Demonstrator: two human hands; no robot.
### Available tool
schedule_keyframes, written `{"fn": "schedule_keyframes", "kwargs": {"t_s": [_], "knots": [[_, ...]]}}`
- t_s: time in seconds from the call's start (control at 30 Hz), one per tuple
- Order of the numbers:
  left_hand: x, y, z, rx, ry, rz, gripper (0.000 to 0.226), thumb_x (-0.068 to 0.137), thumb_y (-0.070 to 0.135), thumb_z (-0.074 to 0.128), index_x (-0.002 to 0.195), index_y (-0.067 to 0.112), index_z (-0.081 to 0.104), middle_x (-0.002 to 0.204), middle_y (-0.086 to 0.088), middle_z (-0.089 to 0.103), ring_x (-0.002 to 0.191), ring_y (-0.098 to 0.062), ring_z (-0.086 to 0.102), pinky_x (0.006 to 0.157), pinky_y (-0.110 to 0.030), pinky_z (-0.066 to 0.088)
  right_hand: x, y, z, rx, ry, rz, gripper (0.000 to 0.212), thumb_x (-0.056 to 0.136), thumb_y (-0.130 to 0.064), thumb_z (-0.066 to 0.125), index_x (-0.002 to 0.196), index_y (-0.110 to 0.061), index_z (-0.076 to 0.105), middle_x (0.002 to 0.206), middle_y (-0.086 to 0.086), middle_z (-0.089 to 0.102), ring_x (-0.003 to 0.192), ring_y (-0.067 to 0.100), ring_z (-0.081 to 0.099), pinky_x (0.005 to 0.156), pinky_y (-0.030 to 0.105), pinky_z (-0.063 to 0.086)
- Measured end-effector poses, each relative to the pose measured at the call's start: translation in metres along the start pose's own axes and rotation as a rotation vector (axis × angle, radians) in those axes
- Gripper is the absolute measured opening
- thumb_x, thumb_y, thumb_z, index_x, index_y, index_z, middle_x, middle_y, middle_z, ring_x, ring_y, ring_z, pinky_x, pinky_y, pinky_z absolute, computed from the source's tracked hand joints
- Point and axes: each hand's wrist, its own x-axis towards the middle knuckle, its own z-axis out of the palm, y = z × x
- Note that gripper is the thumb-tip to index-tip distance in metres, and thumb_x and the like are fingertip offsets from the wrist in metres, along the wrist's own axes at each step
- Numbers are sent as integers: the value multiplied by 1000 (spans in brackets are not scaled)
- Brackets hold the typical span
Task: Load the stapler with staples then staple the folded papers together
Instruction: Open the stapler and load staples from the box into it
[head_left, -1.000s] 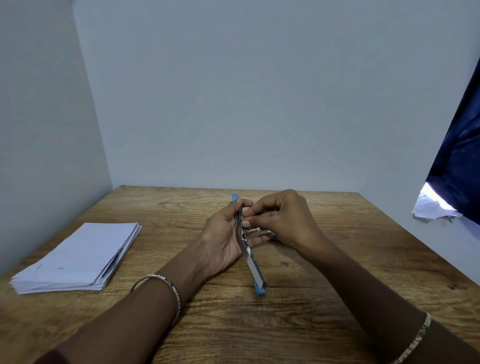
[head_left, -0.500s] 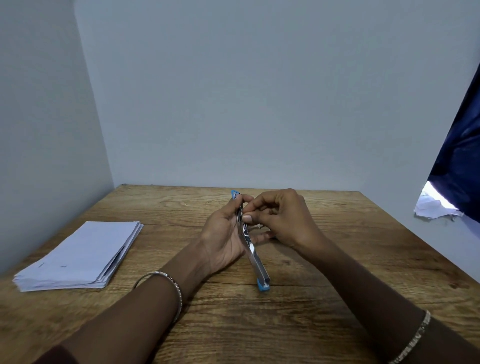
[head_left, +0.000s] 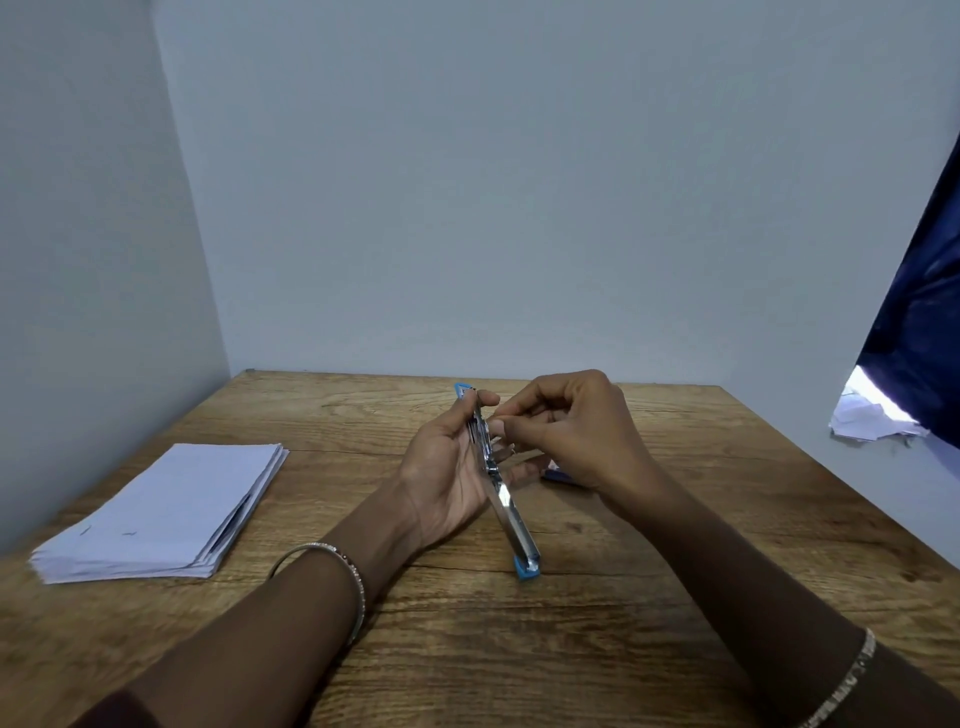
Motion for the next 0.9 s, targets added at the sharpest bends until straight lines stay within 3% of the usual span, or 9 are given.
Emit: {"fn": "schedule_keyframes", "kwargs": {"t_s": [0.13, 0.37, 0.53, 0.7, 0.8, 0.9], "knots": [[0, 0, -1, 17, -44, 0, 29, 107, 35, 35, 100, 14, 53, 111, -21, 74, 100, -34, 74, 87, -59, 57, -4, 2, 3, 105, -4, 68, 11, 74, -4, 88, 82, -6, 80, 75, 8, 79, 67, 19, 78, 54, 29, 60], [1, 0, -1, 48, -19, 2, 28, 107, 36, 35, 102, 15, 52, 117, -23, 70, 108, -39, 65, 103, -64, 41, -4, 1, 5, 144, -23, 71, 11, 73, 0, 87, 81, -5, 80, 74, 11, 79, 64, 19, 78, 50, 26, 59], [0, 0, 0, 66, -16, 9, 27, 107, 36, 36, 99, 15, 52, 120, -22, 68, 106, -37, 67, 98, -62, 46, -4, 2, 5, 136, -50, 62, 13, 73, 4, 85, 84, -1, 80, 67, 1, 78, 60, 12, 77, 48, 20, 57], [-1, 0, 1, 83, -10, 4, 27, 106, 34, 36, 97, 15, 54, 110, -22, 69, 95, -34, 69, 98, -63, 46, -2, 3, 4, 47, -71, 63, 17, 75, 0, 85, 90, -6, 82, 77, 5, 81, 68, 12, 78, 54, 27, 62], [-3, 2, 2, 83, 7, -16, 28, 106, 35, 36, 97, 15, 55, 112, -25, 65, 96, -36, 67, 101, -64, 42, -1, 3, 2, -38, -118, 47, 18, 78, -1, 83, 94, -9, 83, 73, -2, 79, 64, 1, 74, 54, 15, 55], [-4, 0, 3, 63, -3, -37, 29, 106, 35, 36, 96, 15, 55, 100, -22, 69, 86, -33, 72, 99, -63, 44, -1, 4, 1, -30, -129, 69, 17, 78, 1, 83, 92, -9, 83, 61, -10, 75, 59, 0, 73, 51, 13, 53]]}}
